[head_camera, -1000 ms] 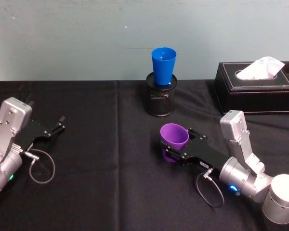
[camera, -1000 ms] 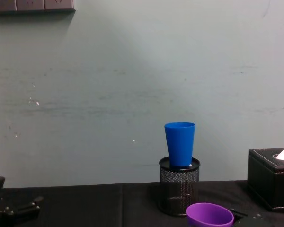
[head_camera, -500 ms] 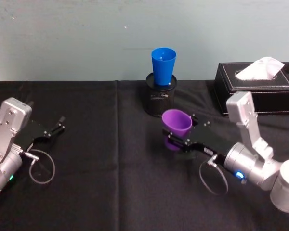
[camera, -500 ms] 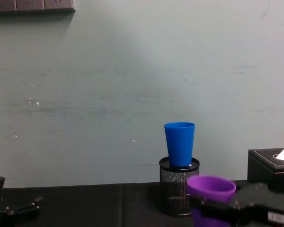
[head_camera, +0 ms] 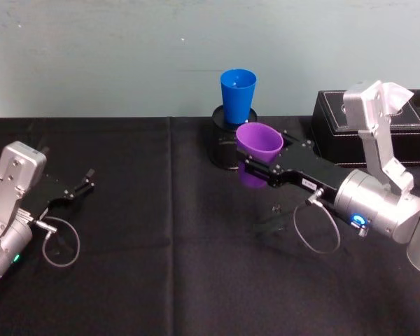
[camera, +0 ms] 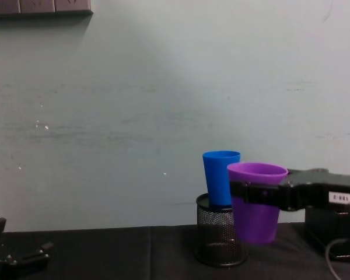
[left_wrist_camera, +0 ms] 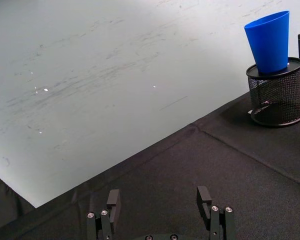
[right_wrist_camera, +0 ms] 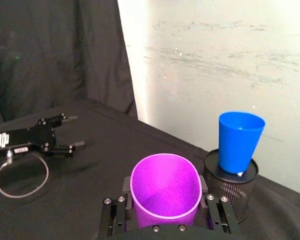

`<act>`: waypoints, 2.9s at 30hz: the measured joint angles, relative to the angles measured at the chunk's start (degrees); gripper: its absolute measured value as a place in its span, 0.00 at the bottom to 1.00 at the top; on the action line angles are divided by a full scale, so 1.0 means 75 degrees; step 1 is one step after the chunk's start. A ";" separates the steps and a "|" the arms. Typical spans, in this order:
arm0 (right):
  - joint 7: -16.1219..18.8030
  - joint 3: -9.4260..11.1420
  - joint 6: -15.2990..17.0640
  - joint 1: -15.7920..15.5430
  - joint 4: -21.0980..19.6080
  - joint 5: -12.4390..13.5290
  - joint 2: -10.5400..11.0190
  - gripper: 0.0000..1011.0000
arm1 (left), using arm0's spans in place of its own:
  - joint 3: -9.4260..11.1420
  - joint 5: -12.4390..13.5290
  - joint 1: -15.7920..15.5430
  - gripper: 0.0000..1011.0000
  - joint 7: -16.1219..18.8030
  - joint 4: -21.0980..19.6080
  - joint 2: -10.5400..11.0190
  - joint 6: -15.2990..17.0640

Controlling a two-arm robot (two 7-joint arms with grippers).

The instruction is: Pick up one cup with a gripper and tap it against the other cup.

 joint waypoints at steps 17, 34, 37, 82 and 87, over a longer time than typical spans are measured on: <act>-0.0091 -0.0143 0.0194 0.0167 -0.0142 0.0120 0.0091 0.71 | 0.0000 0.0000 0.0000 0.99 0.0000 0.0000 0.0000 0.0000; -0.0087 -0.0130 0.0184 0.0157 -0.0128 0.0117 0.0079 0.71 | 0.0000 0.0000 0.0000 0.99 0.0000 0.0000 0.0000 0.0000; -0.0087 -0.0129 0.0182 0.0157 -0.0126 0.0116 0.0078 0.71 | 0.0000 0.0000 0.0000 0.99 0.0000 0.0000 0.0000 0.0000; -0.0077 -0.0129 0.0176 0.0156 -0.0125 0.0110 0.0078 0.71 | 0.0000 0.0000 0.0000 0.99 0.0000 0.0000 0.0000 0.0000; -0.0078 -0.0129 0.0176 0.0156 -0.0126 0.0110 0.0078 0.71 | 0.0000 0.0000 0.0000 0.99 0.0000 0.0000 0.0000 0.0000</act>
